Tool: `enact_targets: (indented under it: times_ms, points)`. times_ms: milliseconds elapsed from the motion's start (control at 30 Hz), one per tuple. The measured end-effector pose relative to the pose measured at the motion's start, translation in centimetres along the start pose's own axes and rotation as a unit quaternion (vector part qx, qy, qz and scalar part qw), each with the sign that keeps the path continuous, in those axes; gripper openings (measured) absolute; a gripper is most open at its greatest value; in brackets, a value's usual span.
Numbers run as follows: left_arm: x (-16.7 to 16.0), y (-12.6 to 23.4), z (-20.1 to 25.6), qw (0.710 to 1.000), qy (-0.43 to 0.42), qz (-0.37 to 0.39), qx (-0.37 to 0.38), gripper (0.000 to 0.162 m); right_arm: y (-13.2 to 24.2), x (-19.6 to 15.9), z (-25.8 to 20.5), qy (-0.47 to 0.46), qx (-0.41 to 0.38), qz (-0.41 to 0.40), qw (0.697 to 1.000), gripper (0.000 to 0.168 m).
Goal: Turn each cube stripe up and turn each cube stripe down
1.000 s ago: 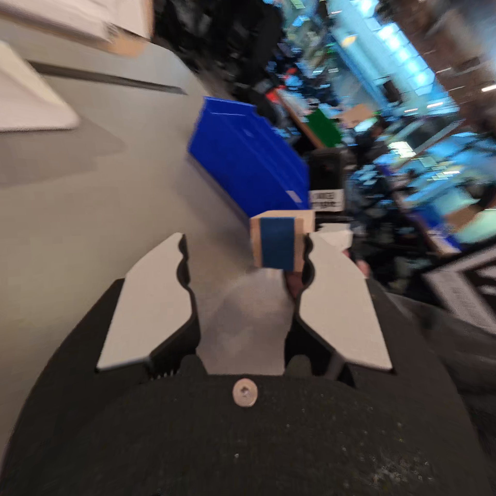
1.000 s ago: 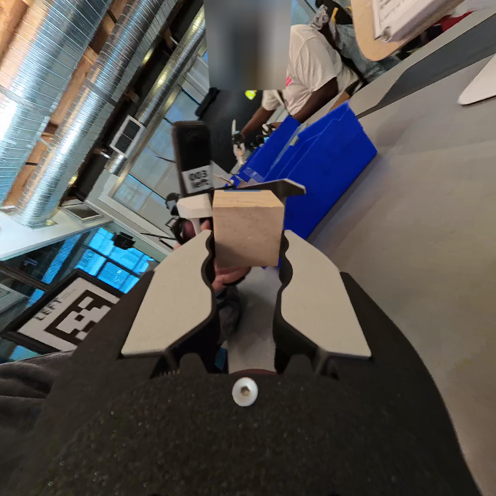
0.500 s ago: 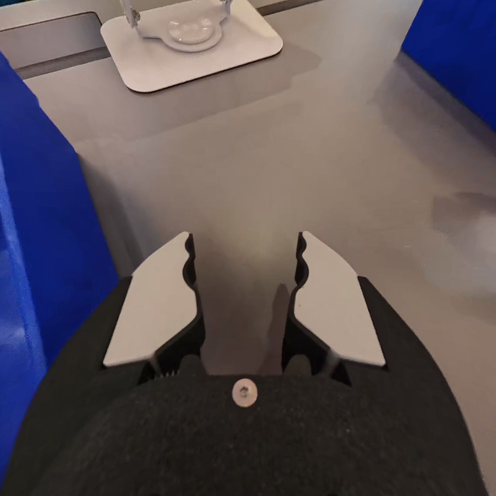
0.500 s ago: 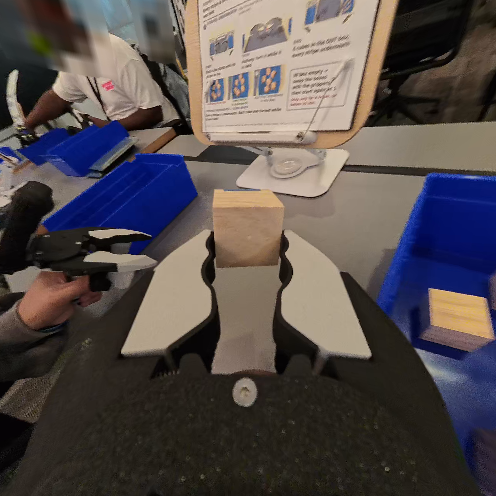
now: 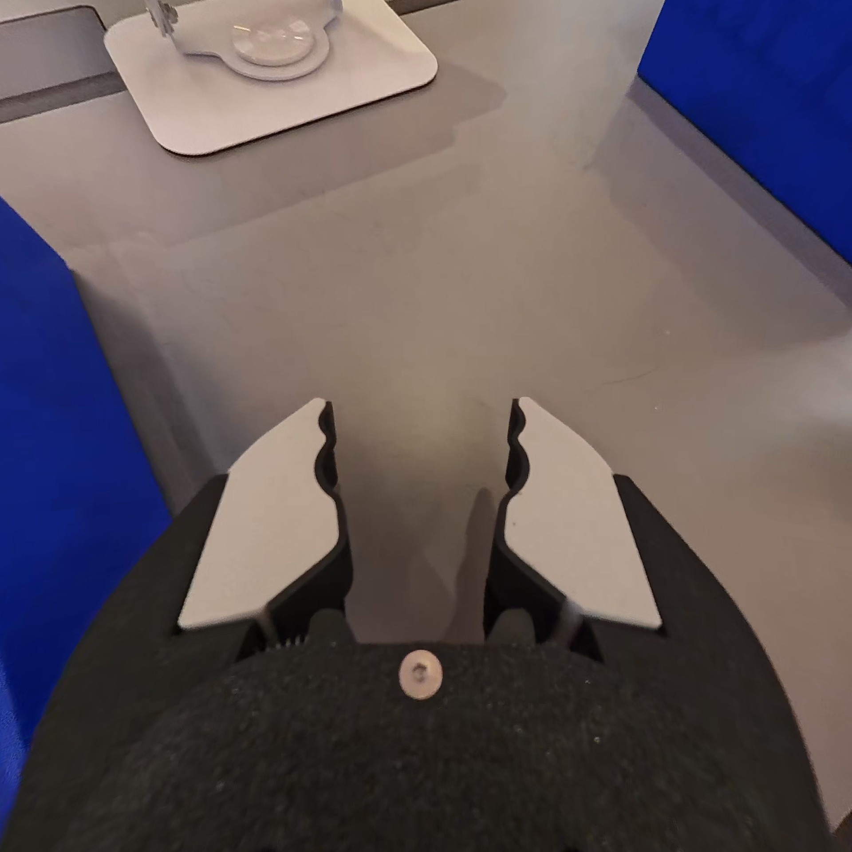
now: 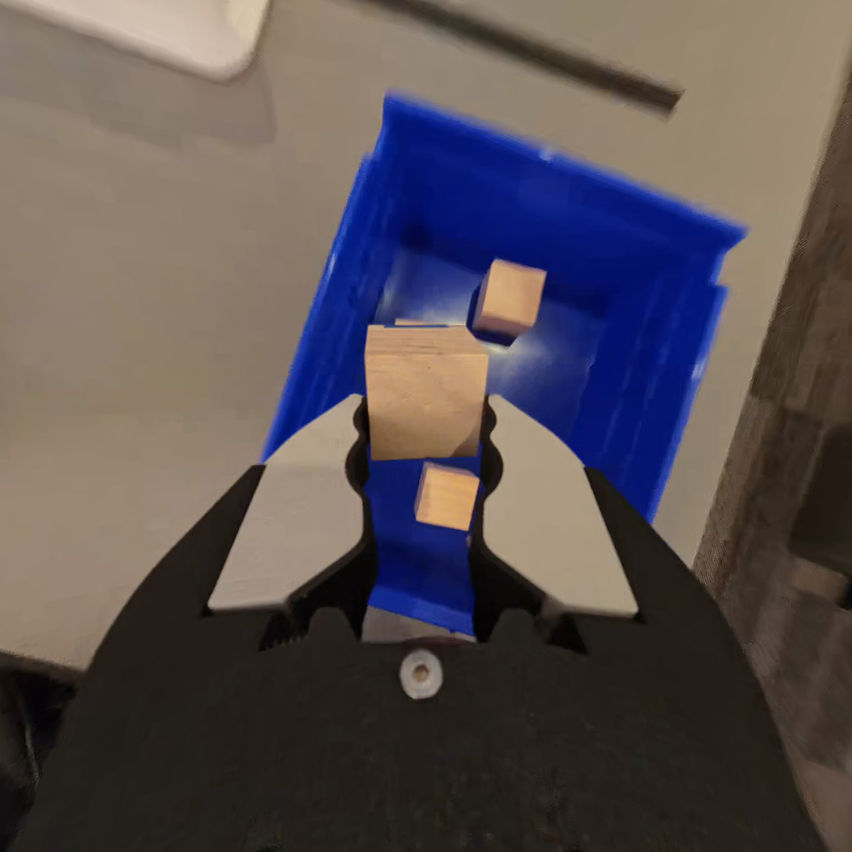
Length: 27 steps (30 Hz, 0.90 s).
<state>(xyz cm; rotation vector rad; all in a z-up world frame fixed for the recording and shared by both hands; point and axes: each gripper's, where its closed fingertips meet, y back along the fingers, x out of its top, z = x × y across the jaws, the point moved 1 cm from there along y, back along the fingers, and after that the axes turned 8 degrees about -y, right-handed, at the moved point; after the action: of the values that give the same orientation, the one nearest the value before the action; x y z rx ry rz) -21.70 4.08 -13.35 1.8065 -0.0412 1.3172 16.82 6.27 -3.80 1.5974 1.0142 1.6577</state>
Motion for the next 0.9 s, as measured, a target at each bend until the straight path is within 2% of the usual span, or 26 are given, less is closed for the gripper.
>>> enact_targets:
  times_ms: [100, 267, 433, 533, 567, 600, 633, 700, 767, 833, 900]
  points:
    - [-0.1, -0.1, 0.7, 1.000, -0.009, -0.005, -0.006, 0.071, -3.4, -3.1, -0.7, 0.036, 0.027, -0.089, 0.995, 0.046]
    - [-0.1, 0.0, 1.2, 1.000, -0.017, -0.009, -0.010, 0.071, -7.0, -6.7, -1.1, 0.060, 0.025, -0.154, 0.986, 0.046]
    - [-0.6, -0.4, 1.6, 0.999, -0.018, -0.021, -0.018, 0.071, -9.5, -8.7, -0.8, 0.094, -0.006, -0.189, 0.977, 0.046]
    - [-0.6, -0.4, 2.0, 0.999, -0.021, -0.024, -0.022, 0.072, -9.9, -8.7, -0.8, 0.113, -0.011, -0.179, 0.977, 0.046]
    - [-0.5, -0.4, 2.1, 0.999, -0.023, -0.024, -0.024, 0.073, -9.7, -8.6, -0.7, 0.119, -0.012, -0.175, 0.977, 0.047]
    - [-0.5, -0.3, 2.2, 0.999, -0.024, -0.025, -0.024, 0.073, -9.2, -8.2, -0.4, 0.122, -0.024, -0.166, 0.978, 0.055]
    - [-0.5, -0.3, 2.3, 0.999, -0.025, -0.024, -0.026, 0.073, -8.1, -7.4, 0.1, 0.119, -0.040, -0.143, 0.982, 0.061]
    - [-0.3, -0.1, 2.4, 0.999, -0.025, -0.020, -0.030, 0.073, -4.6, -4.9, 0.3, 0.096, -0.052, -0.066, 0.992, 0.061]
    - [0.1, 0.2, 2.5, 0.999, -0.022, -0.013, -0.034, 0.073, 0.2, -1.9, -1.2, 0.071, -0.033, 0.063, 0.995, 0.061]
    - [0.4, 0.6, 2.7, 0.999, -0.021, -0.005, -0.038, 0.073, 4.8, 0.2, -5.3, 0.050, 0.058, 0.209, 0.975, 0.054]
    - [0.7, 0.9, 2.9, 0.999, -0.020, -0.003, -0.043, 0.073, 7.5, 0.3, -11.4, 0.041, 0.195, 0.311, 0.929, 0.050]
